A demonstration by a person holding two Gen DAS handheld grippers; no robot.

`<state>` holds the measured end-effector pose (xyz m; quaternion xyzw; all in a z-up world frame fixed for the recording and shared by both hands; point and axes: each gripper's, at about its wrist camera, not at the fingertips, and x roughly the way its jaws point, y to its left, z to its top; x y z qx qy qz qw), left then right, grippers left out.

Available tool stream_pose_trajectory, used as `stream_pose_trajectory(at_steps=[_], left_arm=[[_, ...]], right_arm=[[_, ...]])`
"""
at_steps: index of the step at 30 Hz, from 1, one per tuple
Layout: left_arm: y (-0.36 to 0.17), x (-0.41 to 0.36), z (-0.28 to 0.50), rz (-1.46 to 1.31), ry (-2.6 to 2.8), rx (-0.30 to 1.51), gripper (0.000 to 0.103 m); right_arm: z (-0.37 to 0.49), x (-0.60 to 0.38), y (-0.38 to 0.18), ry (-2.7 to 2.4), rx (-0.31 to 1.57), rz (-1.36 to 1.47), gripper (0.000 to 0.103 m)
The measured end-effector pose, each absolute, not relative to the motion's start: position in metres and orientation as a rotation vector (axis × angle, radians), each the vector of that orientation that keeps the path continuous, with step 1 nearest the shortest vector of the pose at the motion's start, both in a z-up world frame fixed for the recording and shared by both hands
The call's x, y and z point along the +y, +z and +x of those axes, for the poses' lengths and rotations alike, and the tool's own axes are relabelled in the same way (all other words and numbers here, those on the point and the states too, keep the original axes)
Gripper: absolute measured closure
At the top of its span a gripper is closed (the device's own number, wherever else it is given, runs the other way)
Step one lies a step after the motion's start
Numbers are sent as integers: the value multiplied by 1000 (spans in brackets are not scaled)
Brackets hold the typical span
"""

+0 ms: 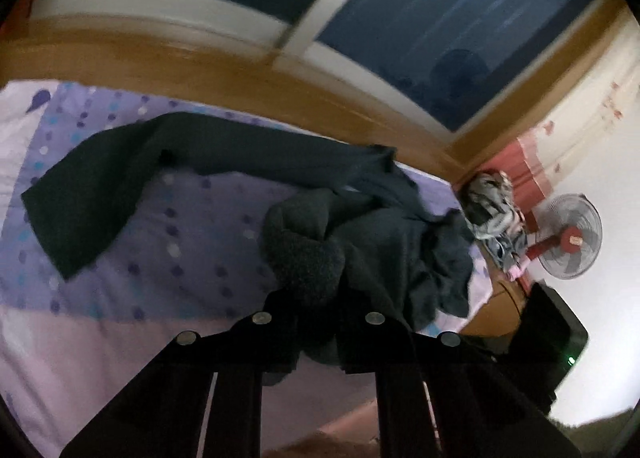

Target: Fold clothes

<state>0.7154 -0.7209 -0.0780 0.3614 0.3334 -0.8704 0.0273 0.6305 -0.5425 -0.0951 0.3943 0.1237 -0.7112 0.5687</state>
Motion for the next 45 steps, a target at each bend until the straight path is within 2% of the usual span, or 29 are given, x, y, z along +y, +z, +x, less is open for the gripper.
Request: stream_pose_trajectory(at_steps=[5, 9, 11, 13, 15, 17, 20, 21, 23, 25, 32, 37, 38, 40, 45], left_arm=[[-88, -670, 724, 1215, -2660, 967, 90], [-129, -652, 719, 1360, -2513, 1046, 88], [-138, -647, 722, 1363, -2459, 1107, 79], [-135, -646, 728, 1313, -2432, 1152, 76], [-125, -645, 735, 1213, -2410, 1167, 65], [-115, -638, 745, 1080, -2371, 1191, 51], [-112, -613, 740, 1068, -2360, 1203, 50], [-113, -604, 734, 1108, -2368, 1181, 50], [-109, -588, 712, 1268, -2394, 985, 49], [-103, -585, 702, 1290, -2427, 918, 49], [-119, -598, 679, 1523, -2467, 1063, 49], [-78, -621, 680, 1338, -2572, 824, 49], [-74, -627, 677, 1317, -2591, 787, 46], [-79, -640, 660, 1348, -2625, 719, 43], [-112, -660, 594, 1441, -2631, 466, 43]], right_arm=[[628, -515, -102, -1621, 316, 938, 99], [606, -496, -136, -1659, 322, 1115, 98], [590, -474, -143, -1693, 263, 1186, 93], [581, -450, -137, -1751, 194, 1177, 78], [578, -420, -131, -1864, 80, 1148, 44], [575, -389, -126, -1945, -62, 1117, 25], [571, -367, -112, -2025, -146, 1059, 25], [569, -361, -107, -2055, -164, 1038, 21], [569, -357, -101, -2094, -171, 1014, 19], [564, -361, -99, -2117, -151, 1024, 19], [545, -346, -99, -2303, -198, 1069, 19], [518, -337, -114, -2376, -221, 1170, 19], [514, -338, -119, -2372, -207, 1190, 19], [508, -343, -128, -2384, -146, 1214, 19], [502, -358, -143, -2445, -9, 1217, 19]])
